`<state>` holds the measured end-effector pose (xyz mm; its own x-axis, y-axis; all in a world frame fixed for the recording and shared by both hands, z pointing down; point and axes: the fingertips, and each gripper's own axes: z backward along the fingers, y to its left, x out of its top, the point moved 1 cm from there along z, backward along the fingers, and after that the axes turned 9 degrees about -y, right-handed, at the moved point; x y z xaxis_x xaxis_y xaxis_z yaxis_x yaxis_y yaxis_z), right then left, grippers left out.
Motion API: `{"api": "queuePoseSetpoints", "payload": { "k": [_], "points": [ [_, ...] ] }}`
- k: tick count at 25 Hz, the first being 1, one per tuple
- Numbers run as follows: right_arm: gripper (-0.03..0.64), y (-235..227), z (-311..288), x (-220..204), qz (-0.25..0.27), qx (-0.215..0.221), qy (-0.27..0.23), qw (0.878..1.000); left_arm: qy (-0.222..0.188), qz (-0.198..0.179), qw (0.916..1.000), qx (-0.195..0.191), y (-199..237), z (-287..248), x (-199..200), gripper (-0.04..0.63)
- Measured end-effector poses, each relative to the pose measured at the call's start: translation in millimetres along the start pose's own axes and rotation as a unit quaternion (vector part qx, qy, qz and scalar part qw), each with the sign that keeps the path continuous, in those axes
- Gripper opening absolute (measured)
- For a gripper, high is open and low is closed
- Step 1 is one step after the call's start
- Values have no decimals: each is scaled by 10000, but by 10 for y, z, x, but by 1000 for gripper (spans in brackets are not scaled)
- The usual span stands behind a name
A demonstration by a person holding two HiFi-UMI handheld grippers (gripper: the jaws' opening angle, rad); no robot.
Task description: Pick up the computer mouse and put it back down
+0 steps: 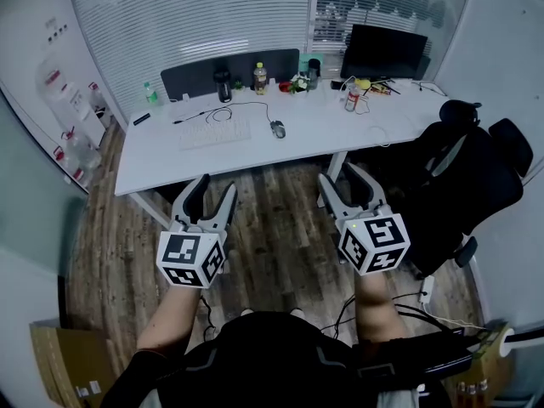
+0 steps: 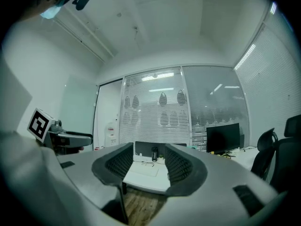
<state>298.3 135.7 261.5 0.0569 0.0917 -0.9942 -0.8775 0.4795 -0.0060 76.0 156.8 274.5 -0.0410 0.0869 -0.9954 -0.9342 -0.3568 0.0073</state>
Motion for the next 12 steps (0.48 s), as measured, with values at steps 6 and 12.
{"api": "queuePoseSetpoints", "payload": {
  "k": [6,12],
  "points": [
    [345,6,-54,-11,-102,-68,2,9999,-81,3,10000,23,99,38,14,296],
    [351,112,-164,-14,-11,-81,91,9999,-104,-61,9999,13,242,45,34,301]
  ]
}}
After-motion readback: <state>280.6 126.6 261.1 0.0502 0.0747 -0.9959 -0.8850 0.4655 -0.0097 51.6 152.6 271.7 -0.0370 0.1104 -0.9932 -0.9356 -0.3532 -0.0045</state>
